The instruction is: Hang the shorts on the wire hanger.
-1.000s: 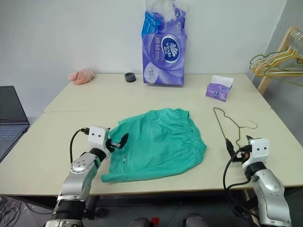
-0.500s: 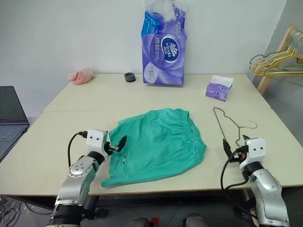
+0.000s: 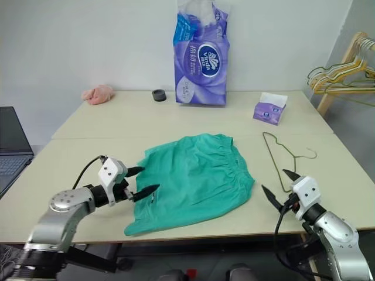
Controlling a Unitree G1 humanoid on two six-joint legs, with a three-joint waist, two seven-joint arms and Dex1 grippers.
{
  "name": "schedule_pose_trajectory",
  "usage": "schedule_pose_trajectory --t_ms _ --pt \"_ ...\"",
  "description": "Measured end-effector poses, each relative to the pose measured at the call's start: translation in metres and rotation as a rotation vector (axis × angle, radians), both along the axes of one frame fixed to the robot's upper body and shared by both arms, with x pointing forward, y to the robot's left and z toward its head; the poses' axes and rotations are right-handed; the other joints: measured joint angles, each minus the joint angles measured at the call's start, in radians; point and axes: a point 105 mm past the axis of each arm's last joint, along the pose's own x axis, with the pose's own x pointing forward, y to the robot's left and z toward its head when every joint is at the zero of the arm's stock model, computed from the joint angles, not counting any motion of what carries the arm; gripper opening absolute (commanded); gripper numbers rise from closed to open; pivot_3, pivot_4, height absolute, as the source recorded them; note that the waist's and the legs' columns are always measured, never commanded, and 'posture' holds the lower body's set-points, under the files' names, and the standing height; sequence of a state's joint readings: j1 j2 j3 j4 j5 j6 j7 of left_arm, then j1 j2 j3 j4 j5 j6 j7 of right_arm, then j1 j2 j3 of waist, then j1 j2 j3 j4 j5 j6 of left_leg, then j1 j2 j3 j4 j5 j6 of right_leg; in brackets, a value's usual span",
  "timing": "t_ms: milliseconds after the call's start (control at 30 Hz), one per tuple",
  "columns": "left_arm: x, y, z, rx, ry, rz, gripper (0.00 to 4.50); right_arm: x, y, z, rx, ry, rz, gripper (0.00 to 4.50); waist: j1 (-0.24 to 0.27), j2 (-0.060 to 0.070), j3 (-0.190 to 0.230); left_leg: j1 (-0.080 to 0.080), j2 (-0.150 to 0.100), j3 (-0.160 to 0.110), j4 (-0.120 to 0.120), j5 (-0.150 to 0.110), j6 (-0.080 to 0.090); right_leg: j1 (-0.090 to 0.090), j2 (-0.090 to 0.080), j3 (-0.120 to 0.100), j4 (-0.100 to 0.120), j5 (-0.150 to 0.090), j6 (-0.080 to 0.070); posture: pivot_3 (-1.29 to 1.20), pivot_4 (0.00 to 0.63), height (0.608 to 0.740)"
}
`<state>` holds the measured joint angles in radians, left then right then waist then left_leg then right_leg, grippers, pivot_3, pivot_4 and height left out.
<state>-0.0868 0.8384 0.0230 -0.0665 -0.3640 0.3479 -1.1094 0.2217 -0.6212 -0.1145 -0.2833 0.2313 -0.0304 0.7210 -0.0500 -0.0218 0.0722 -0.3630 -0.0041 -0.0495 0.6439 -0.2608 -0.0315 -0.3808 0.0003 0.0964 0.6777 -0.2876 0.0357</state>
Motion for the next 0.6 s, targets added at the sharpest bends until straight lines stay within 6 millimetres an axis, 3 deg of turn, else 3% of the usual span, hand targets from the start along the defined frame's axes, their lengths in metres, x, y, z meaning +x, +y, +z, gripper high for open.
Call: schedule_pose_trajectory --t_ms 167,400,500,600 --pt "-0.036 -0.005 0.002 0.078 0.161 -0.282 4.48 -0.012 0.018 -0.003 -0.088 0.009 0.166 4.5 -0.008 -0.001 0.003 0.0 0.001 -0.001 0.0 0.0 0.0 0.0 0.0 -0.001 0.0 -0.001 -0.001 -0.05 0.045 0.74" --pt "-0.053 -0.01 -0.017 0.18 0.219 -0.413 4.48 -0.016 0.021 -0.006 -0.103 0.015 0.18 4.5 -0.007 -0.004 0.011 0.0 0.006 0.0 0.0 0.0 0.0 0.0 -0.001 0.0 0.0 -0.001 -0.001 -0.06 0.052 0.74" --pt "-0.048 -0.015 -0.031 0.188 0.202 -0.378 4.48 -0.02 0.022 -0.01 -0.101 0.032 0.184 4.5 -0.007 -0.005 0.015 0.0 0.006 0.0 0.001 0.0 0.0 0.0 -0.001 0.0 0.0 -0.001 -0.001 -0.06 0.054 0.74" --pt "-0.028 -0.021 -0.033 0.173 0.134 -0.296 3.92 -0.021 0.024 -0.009 -0.1 0.029 0.194 4.5 -0.005 -0.008 0.017 0.0 0.006 -0.001 0.002 0.0 0.0 0.001 0.0 0.0 0.001 0.0 0.0 -0.06 0.056 0.74"
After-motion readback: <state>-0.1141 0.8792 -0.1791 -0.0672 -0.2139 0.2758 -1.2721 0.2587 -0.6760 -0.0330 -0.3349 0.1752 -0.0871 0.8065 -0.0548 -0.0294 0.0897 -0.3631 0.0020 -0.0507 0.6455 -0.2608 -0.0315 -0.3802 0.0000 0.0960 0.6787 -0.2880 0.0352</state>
